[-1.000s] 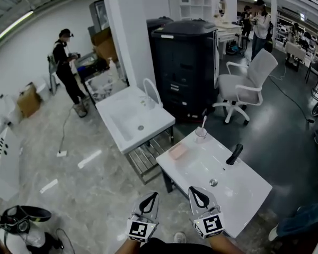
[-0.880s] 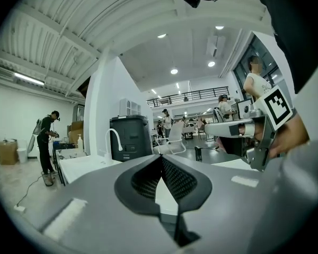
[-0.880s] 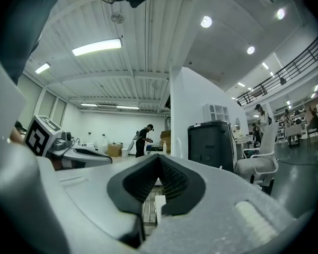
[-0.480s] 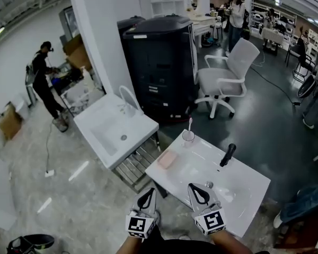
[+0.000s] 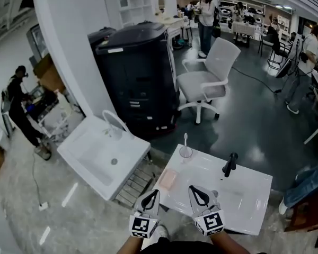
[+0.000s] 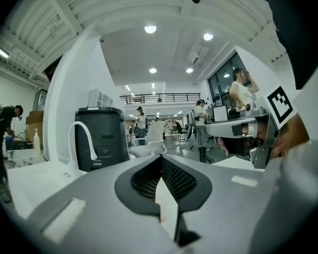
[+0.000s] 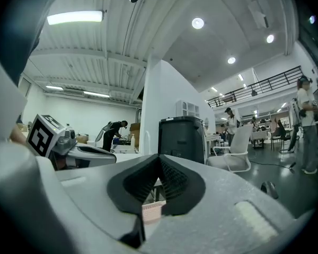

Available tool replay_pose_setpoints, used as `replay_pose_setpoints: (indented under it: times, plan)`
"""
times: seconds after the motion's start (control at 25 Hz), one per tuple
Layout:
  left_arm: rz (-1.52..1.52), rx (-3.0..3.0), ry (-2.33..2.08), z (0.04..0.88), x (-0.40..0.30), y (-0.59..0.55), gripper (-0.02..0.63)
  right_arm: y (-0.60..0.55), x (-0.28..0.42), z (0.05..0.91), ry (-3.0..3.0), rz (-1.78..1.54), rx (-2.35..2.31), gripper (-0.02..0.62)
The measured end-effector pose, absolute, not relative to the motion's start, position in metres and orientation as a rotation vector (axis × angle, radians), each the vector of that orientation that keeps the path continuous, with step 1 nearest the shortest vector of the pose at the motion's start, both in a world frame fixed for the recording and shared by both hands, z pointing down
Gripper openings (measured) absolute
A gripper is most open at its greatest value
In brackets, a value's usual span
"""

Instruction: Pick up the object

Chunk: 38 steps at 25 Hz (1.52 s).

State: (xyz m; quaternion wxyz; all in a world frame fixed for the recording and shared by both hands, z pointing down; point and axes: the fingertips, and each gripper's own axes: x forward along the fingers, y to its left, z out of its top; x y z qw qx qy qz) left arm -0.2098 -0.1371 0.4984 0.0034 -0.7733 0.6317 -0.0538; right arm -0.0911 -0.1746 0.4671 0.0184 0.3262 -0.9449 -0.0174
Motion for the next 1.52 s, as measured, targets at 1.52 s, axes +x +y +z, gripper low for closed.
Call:
replay_pose_setpoints:
  times: [1.52]
  plan:
    - [-0.473,-2.717,1.841,0.610,-0.222,-0.217,0.126,-0.203,-0.049,0.548,-2.574,0.168,1.405,0.003]
